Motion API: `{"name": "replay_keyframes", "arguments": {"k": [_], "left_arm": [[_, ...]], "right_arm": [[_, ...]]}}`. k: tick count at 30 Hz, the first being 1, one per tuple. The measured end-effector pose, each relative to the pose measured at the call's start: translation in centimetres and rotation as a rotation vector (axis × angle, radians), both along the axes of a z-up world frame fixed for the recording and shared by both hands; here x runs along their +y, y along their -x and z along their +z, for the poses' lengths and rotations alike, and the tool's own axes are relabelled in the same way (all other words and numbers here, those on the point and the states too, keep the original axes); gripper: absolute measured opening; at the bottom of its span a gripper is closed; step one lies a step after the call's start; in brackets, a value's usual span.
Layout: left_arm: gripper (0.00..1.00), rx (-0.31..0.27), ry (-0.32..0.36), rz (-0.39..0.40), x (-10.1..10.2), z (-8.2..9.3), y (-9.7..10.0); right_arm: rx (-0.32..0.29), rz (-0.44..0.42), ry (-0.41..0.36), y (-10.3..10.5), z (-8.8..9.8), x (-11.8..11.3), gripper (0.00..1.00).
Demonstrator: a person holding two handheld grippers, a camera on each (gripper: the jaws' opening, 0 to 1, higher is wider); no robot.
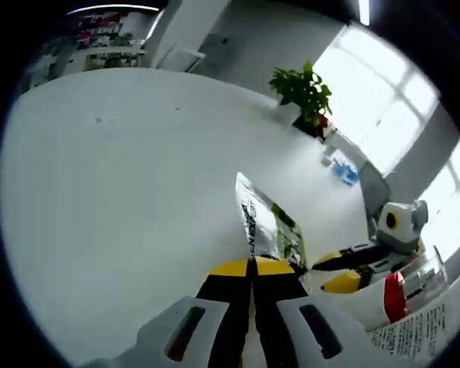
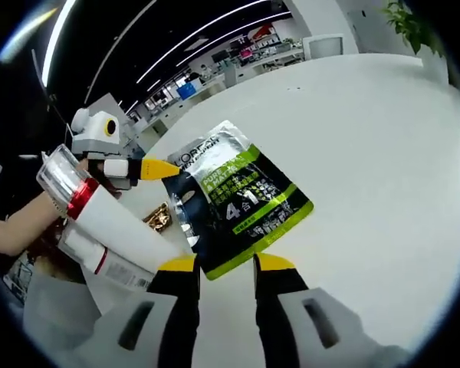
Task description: Arrange the skincare products in the storage area until every visible bottle or jar stands upright without overlapping.
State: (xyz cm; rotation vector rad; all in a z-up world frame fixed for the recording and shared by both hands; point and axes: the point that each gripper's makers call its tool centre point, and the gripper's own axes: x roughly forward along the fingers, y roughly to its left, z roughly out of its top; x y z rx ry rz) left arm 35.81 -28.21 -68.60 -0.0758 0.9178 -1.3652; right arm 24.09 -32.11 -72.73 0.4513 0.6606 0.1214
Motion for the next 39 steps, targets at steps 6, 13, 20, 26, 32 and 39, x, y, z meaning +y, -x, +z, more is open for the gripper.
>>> {"name": "replay_keyframes", "arguments": {"k": [6,13,20,26,32,39], "left_arm": [[0.00,-0.051,0.033,0.007,0.3,1.9,-0.6],[0.00,-0.086,0.079,0.030,1.0,4.3,-0.4],[0.00,-0.123,0.096,0.052,2.0,6.5,-0.7],[0.00,-0.156,0.105,0.077,3.0,7.7,-0.9],[0.00,-0.180,0.113,0.107,3.7,9.0,-0.4],[0.00,-0.211,0.123,0.128,5.5,10.3,-2.1]], "right_arm": [[-0.009,-0.007,-0.001,0.3,0.4,0.0,0.27],[-0.038,-0.008,0.014,0.4,1.8,0.2,0.27],[-0.082,-0.013,0.048,0.5,3.8,-0.3,0.28],[-0.115,0.003,0.088,0.9,4.9,-0.2,0.28],[-0.146,0.001,0.088,1.1,6.2,0.0,0.28],[-0.206,0.005,0.114,0.9,9.1,0.4,0.28]]}}
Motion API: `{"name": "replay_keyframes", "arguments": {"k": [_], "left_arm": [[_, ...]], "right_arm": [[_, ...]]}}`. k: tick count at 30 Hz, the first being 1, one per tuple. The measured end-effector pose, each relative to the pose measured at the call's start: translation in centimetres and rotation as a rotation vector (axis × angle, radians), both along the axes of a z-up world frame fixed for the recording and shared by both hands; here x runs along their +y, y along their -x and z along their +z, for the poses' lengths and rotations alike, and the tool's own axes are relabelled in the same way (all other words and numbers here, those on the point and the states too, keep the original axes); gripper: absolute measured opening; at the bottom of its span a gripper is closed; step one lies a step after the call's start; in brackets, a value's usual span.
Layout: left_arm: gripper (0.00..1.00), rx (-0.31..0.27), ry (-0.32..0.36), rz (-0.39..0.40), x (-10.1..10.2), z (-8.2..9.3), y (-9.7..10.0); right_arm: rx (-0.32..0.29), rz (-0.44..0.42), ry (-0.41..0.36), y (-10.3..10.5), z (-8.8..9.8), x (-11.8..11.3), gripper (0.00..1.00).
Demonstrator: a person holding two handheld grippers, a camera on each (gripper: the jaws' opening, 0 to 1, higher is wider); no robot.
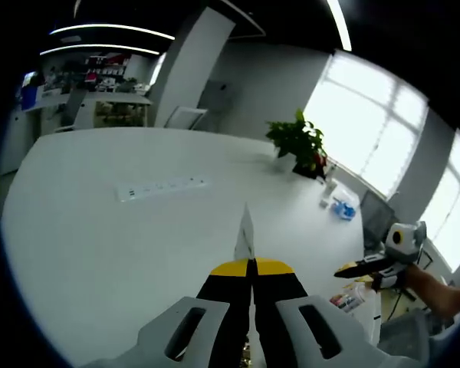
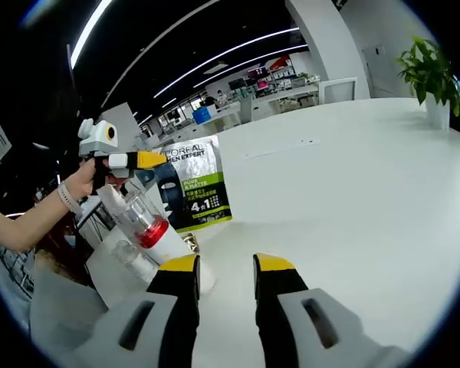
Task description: Arrange the skincare products in the storage area until every visible bottle or jar stands upright without overlapping.
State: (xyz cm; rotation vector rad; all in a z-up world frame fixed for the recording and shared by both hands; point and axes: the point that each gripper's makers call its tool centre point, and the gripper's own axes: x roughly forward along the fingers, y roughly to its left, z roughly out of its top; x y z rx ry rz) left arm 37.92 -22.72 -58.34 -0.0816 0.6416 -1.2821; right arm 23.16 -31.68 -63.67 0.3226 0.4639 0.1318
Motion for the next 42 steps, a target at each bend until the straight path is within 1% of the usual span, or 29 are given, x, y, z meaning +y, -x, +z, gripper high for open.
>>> {"name": "replay_keyframes", "arguments": {"k": [5,10,12,15,16,18,21,29,32,36,40,42], "left_arm": [[0.00,-0.030,0.011,0.008,1.6,1.1,-0.5],[0.00,-0.085,0.007,0.003,3.2,2.1,-1.1],[0.00,-0.099,0.004,0.000,3.9,2.5,-1.0],[0.00,-0.119,-0.001,-0.004,4.8,2.7,-0.8],[0.00,-0.135,-0.007,-0.006,5.1,2.8,-1.0],[0.00,-0.137,-0.011,-0.008,5.7,3.0,-1.0],[0.00,-0.159,-0.014,-0.009,6.4,3.4,-1.0],[0.00,-0.208,-0.019,-0.012,8.3,4.6,0.0],[0.00,-0.258,-0.049,-0.021,9.3,4.6,0.6],[0.00,-0.252,-0.054,-0.024,10.3,4.3,1.5],[0.00,-0.252,-0.042,-0.022,11.2,4.8,2.5],[0.00,-0.274,-0.046,-0.009,11.7,5.1,2.7]], "right_arm": [[-0.047,0.014,0.011,-0.2,2.3,0.7,0.27],[-0.113,0.032,0.029,-0.4,4.8,1.9,0.26],[-0.129,0.039,0.032,-0.4,5.5,2.2,0.25],[-0.150,0.053,0.031,-0.5,6.4,2.9,0.26],[-0.158,0.061,0.031,-0.6,6.7,3.2,0.26],[-0.175,0.072,0.036,-0.7,7.3,3.8,0.26],[-0.191,0.087,0.039,-0.8,7.9,4.4,0.25],[-0.232,0.141,0.059,-0.7,9.7,6.3,0.25],[-0.248,0.159,0.057,-0.8,10.3,6.7,0.24],[-0.249,0.200,0.056,-0.9,10.4,7.8,0.24],[-0.257,0.255,0.049,-0.9,10.8,9.7,0.24],[-0.265,0.275,0.043,-0.9,11.1,10.3,0.24]]}}
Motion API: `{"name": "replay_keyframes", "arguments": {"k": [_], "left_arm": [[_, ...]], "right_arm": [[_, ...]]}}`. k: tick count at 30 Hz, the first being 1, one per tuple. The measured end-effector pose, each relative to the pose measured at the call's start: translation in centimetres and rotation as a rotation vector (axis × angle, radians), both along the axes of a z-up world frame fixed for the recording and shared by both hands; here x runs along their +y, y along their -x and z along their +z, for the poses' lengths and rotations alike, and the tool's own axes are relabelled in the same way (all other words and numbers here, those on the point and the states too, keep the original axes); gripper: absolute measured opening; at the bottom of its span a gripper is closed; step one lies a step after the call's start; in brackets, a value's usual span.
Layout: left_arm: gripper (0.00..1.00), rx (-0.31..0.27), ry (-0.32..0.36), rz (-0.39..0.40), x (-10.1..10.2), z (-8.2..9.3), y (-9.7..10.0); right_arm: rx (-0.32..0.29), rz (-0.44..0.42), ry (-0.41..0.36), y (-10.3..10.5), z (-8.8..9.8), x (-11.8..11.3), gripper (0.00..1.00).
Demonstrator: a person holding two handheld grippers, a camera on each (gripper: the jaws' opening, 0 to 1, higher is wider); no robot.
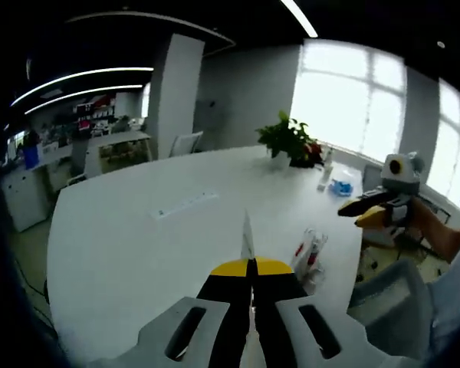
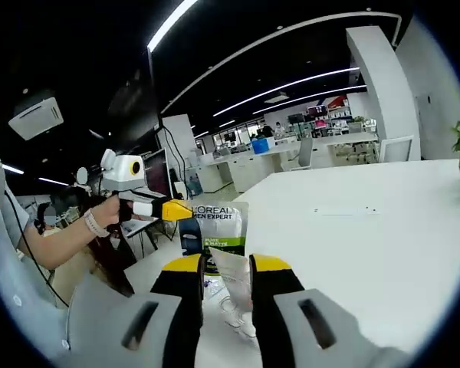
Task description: Arrange the skincare products in the storage area until every visible bottle or jar stands upright without overlapping.
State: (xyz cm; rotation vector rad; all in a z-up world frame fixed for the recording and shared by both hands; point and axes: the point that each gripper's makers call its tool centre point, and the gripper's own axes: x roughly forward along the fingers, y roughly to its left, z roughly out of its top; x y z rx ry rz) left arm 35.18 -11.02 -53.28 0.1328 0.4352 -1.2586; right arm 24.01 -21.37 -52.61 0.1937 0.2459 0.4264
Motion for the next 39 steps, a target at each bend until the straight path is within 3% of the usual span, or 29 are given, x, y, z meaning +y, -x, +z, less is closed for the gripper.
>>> {"name": "replay_keyframes", "arguments": {"k": [10,18,22,25,27,39], "left_arm": [[0.00,-0.006,0.017,-0.011,1.7,1.0,2.4],[0.00,-0.013,0.005,-0.052,2.6,1.1,4.5],[0.00,-0.004,0.003,-0.091,3.0,1.1,5.9],[0.00,-0.032,-0.006,-0.115,3.3,1.2,6.8],[0.00,-0.004,0.012,-0.142,3.3,1.4,7.8],[0.00,0.019,0.022,-0.246,4.0,1.7,11.4]], "right_arm": [[0.009,0.103,0.002,0.6,-0.4,3.5,0.22],[0.067,0.169,-0.023,1.6,-2.8,6.0,0.21],[0.091,0.173,-0.002,1.9,-4.1,6.5,0.22],[0.110,0.180,0.024,2.2,-5.1,6.7,0.22],[0.119,0.200,0.015,2.4,-5.6,7.2,0.22],[0.156,0.242,0.053,2.3,-8.7,9.1,0.28]]}}
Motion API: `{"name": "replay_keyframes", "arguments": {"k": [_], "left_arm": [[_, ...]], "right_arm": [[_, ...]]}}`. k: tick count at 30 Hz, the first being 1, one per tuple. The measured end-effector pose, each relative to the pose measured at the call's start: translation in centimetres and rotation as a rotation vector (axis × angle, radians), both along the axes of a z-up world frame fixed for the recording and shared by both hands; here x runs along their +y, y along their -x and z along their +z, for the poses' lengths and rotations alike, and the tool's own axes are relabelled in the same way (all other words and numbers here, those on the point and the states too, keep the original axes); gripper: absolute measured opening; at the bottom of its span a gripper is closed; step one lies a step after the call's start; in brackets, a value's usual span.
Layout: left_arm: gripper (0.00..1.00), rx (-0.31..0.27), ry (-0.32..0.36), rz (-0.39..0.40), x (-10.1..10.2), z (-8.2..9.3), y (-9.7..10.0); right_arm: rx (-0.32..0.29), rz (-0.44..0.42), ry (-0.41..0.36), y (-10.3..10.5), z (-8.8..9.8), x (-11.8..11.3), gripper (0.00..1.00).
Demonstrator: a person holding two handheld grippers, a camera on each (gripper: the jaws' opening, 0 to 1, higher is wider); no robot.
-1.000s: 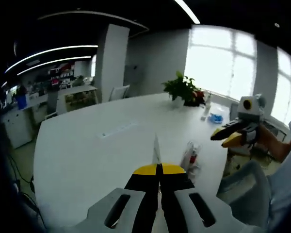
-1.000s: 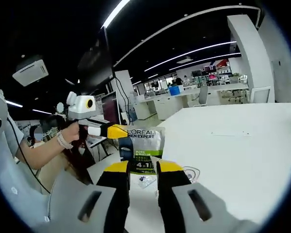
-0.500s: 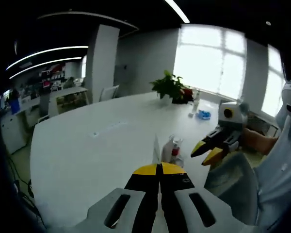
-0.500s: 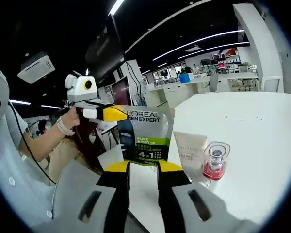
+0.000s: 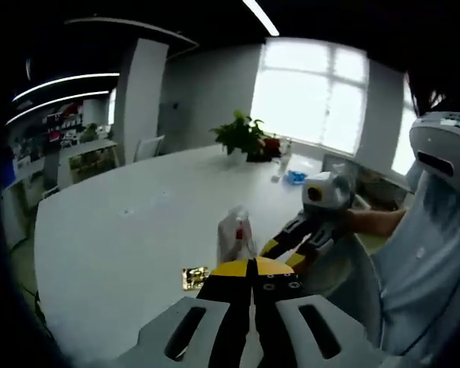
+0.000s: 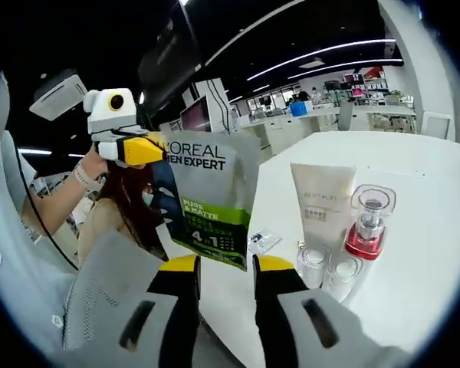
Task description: Arrange the skincare products in the storage area until every visible bottle or jar stands upright without overlapping.
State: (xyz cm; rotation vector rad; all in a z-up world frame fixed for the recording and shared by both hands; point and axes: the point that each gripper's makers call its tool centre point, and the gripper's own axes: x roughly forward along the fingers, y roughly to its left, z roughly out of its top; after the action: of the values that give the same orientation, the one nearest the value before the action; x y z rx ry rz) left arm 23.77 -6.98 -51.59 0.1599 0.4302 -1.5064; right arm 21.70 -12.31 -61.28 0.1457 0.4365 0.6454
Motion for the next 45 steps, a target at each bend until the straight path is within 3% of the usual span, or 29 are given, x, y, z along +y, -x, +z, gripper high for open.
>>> {"name": "replay_keyframes", "arguments": {"k": [6,11,14,17,23,26,31,35,39,45], "left_arm": [[0.00,0.028,0.048,-0.084,0.2,0.7,1.8],[0.00,0.059,0.096,-0.153,0.3,1.5,2.9],[0.00,0.062,0.114,-0.212,0.3,1.9,4.0],[0.00,0.040,0.105,-0.200,0.2,1.8,3.7],[0.00,0.043,0.091,-0.145,0.2,1.0,2.1],[0.00,0.047,0.054,-0.111,0.1,0.0,1.4],[0.00,0.056,0.074,-0.107,0.0,-0.4,0.9],[0.00,0.069,0.118,-0.126,-0.3,-0.1,1.0],[0.01,0.012,0.110,-0.151,-0.6,-0.3,0.9],[0.16,0.025,0.101,-0.241,-1.4,-0.6,2.0]], "right_arm": [[-0.033,0.071,0.019,0.3,-0.1,1.1,0.30],[-0.069,0.217,-0.025,1.5,0.6,2.8,0.27],[-0.109,0.288,0.005,1.9,0.5,3.2,0.25],[-0.114,0.335,-0.012,2.5,0.8,3.8,0.14],[-0.085,0.355,-0.011,3.2,0.3,4.0,0.03],[-0.063,0.374,-0.001,3.8,0.0,4.0,0.01],[-0.053,0.385,-0.001,4.1,-0.1,3.9,0.01],[-0.058,0.409,0.007,4.5,0.2,3.7,0.01],[-0.051,0.431,0.030,4.8,0.2,3.7,0.01],[-0.057,0.450,0.018,4.8,0.4,4.3,0.01]]}}
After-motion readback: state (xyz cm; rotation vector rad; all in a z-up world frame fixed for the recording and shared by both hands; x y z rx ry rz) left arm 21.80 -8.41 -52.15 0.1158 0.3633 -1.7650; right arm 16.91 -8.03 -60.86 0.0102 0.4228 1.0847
